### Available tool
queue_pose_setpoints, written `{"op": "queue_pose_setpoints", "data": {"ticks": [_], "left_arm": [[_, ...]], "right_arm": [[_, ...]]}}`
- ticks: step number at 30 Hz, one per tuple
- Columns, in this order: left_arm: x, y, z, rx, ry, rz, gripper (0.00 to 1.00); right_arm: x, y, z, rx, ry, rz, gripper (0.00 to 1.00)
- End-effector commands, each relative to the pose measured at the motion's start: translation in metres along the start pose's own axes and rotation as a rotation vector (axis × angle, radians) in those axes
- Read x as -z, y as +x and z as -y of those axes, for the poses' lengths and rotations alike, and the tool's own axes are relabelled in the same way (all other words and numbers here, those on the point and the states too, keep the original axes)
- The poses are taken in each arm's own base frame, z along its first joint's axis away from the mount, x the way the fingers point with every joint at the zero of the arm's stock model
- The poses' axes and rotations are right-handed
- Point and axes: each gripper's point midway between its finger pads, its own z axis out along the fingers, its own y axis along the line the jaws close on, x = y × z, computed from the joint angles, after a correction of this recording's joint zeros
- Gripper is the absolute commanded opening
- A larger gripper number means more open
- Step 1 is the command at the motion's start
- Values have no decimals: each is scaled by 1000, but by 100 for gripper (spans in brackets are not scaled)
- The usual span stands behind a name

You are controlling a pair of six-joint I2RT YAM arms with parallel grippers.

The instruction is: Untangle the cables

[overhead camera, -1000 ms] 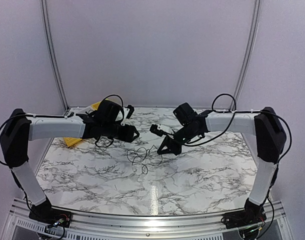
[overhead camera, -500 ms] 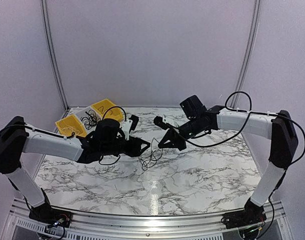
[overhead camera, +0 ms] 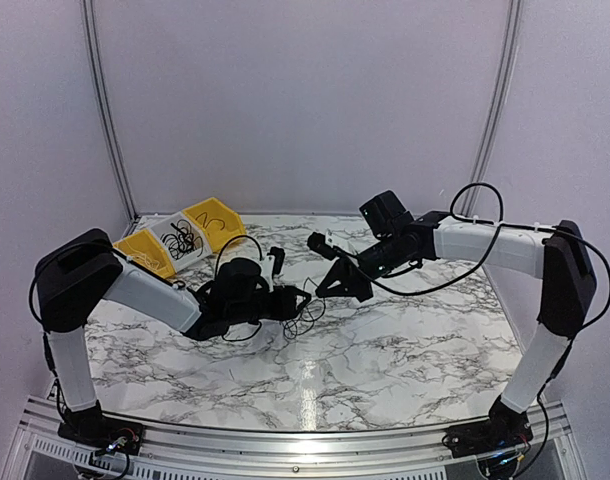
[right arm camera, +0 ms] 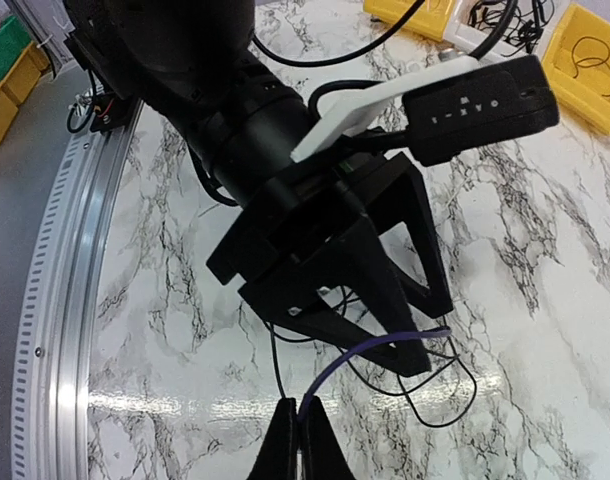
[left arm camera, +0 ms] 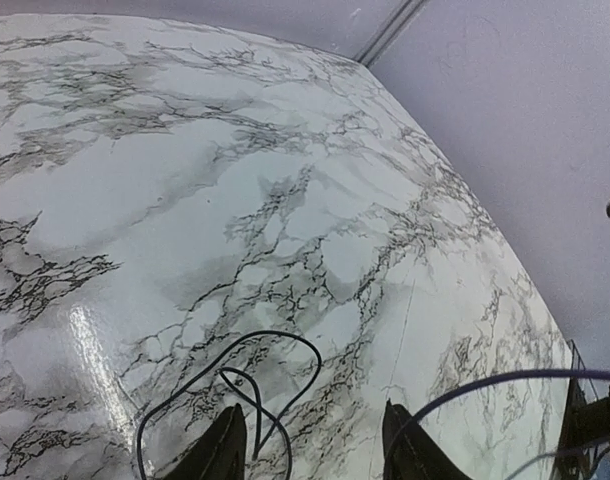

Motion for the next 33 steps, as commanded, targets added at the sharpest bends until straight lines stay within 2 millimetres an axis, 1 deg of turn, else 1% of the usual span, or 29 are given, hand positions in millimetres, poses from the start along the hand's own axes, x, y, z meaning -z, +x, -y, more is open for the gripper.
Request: {"op": "queue_pose_setpoints", "data": {"ticks": [1,2,4,5,9,10,13,15,17,18,20,21,22,24,28,30,32,33], "left_arm": [[-9,-19,-22,118,-102,126,48],[-10,-17,-29,138,-123,128,48],[-13,-12,-39,156,-147,122,49],[-15,-8,-43,159,-156,115,49],[-21,3,-57,179,-186,95,48],[-22,6,-60,183,-191,90,48],[-22,11,-69,195,-211,83,47],[-21,13,-75,202,-222,79,47],[-20,15,-79,211,-231,77,47],[-19,16,-80,213,-233,74,47],[-17,17,-82,221,-237,73,47],[-14,17,-82,223,-239,74,47],[-12,17,-82,223,-241,76,47],[-1,10,-80,215,-247,95,47],[32,-4,-82,174,-294,157,48],[54,-6,-88,146,-335,185,49],[71,-10,-90,114,-354,207,50],[77,-12,-87,97,-348,211,50]], "right_arm": [[20,-37,-25,60,-71,77,0],[31,-51,-32,87,-80,107,0],[60,-87,-48,173,-69,183,0],[80,-105,-57,226,-46,217,0],[143,-159,-87,376,35,307,0],[155,-169,-94,393,41,317,0],[184,-192,-113,438,41,357,0],[198,-204,-126,458,35,388,0],[208,-210,-134,471,34,408,0],[210,-212,-135,474,38,413,0],[206,-208,-130,466,53,403,0],[202,-204,-126,459,59,394,0],[192,-196,-119,440,59,374,0],[178,-183,-108,420,70,351,0],[148,-151,-89,372,74,298,0],[133,-133,-82,348,68,271,0],[118,-116,-76,321,54,248,0],[112,-109,-74,309,46,241,0]]}}
